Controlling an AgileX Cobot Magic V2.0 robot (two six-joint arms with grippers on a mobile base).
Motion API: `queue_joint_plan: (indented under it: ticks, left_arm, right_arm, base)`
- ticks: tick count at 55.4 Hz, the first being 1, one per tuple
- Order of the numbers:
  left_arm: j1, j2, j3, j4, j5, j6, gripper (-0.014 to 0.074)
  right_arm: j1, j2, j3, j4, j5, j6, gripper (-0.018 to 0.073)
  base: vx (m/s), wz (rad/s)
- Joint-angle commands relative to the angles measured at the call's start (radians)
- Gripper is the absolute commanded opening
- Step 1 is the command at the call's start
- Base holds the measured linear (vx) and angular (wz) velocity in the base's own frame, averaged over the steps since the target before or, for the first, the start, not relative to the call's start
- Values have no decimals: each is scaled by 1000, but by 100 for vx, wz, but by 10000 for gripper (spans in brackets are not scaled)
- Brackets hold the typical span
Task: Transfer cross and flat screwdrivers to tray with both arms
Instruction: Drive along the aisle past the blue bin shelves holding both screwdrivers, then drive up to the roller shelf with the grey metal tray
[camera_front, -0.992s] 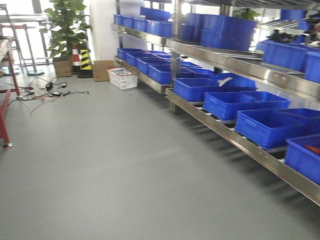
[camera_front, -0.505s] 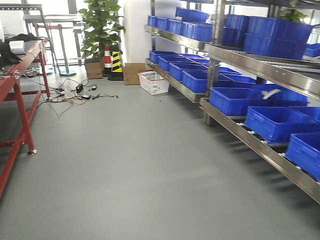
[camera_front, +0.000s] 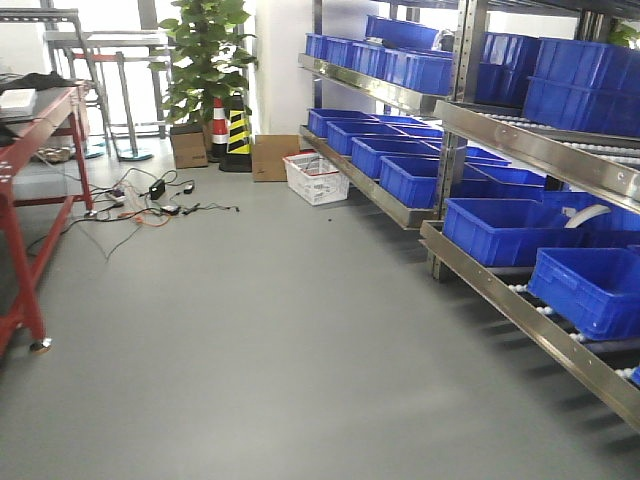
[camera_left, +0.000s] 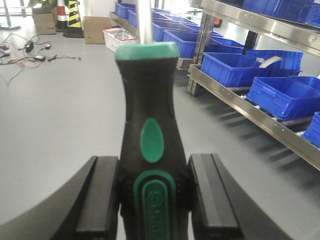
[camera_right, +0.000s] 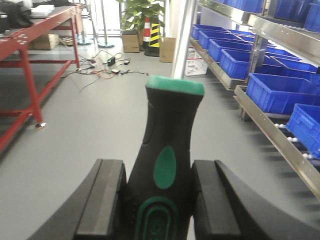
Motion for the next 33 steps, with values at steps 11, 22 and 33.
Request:
queue_joint_plan:
  ticks: [11, 22, 33]
  left_arm:
    - [-5, 8, -26, -10, -92, -1, -3]
    - [-5, 8, -26, -10, -92, -1, -3]
    - [-5, 8, -26, -10, -92, -1, -3]
  right_arm:
    - [-3, 12, -28, 12, -94, -5, -8]
    - [-3, 12, -28, 12, -93, -5, -8]
    - [-3, 12, -28, 12, -93, -5, -8]
  base:
    - [60, -16]
    - [58, -19]
    - [57, -20]
